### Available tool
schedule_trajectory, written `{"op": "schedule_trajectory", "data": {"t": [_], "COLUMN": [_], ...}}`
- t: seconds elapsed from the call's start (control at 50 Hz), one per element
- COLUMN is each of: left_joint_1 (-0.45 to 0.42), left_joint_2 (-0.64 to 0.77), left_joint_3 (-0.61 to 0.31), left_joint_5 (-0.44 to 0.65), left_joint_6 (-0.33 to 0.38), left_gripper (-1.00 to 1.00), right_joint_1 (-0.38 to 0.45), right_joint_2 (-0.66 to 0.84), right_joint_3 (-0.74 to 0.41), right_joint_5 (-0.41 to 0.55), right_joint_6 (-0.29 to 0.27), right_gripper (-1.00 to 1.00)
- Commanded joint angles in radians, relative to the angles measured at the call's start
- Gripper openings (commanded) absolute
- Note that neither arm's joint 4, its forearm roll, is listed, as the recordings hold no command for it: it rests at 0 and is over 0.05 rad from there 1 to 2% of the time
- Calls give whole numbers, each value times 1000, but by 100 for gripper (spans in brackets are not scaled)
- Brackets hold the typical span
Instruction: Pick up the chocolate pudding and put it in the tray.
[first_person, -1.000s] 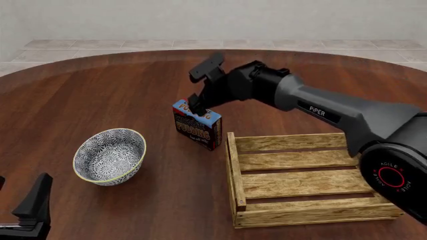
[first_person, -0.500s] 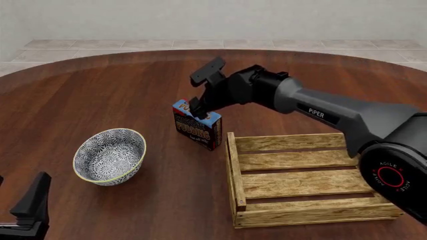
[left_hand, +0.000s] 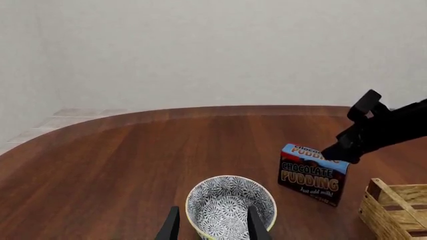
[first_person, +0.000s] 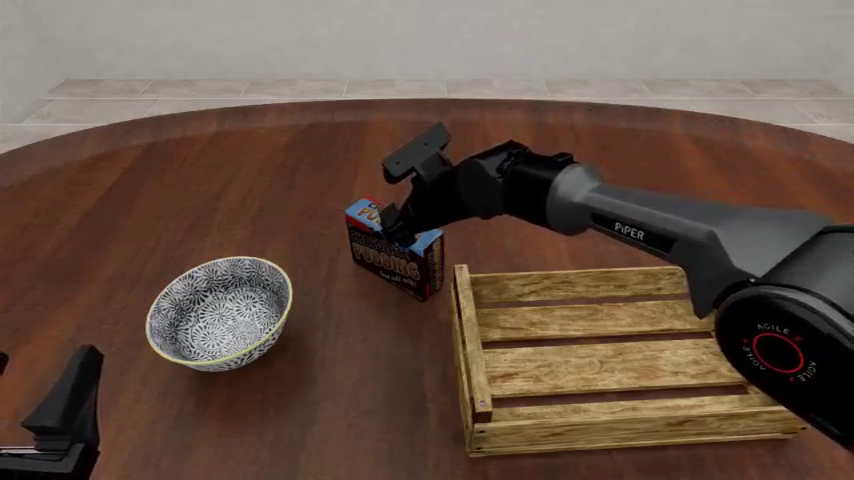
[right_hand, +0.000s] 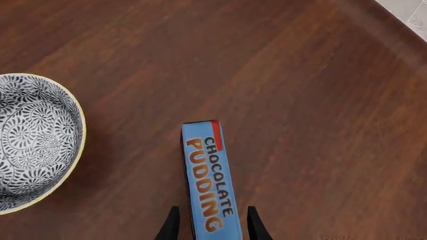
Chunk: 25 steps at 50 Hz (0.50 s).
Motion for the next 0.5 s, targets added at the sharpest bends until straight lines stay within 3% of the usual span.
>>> {"op": "schedule_trajectory", "data": {"t": [0.02,0.5], "left_joint_1": [-1,-4], "left_joint_2": [0,0], "left_joint_3": [-1,-20], "left_joint_5": [1,14], "left_joint_6": [2,10], "left_gripper": [100,100], "right_joint_1": [-4,-10], "right_joint_2": [3,5], "right_joint_3": [17,59], "right_joint_5": [-13,-37], "right_joint_6": [-3,-13], "right_gripper": [100,100]}}
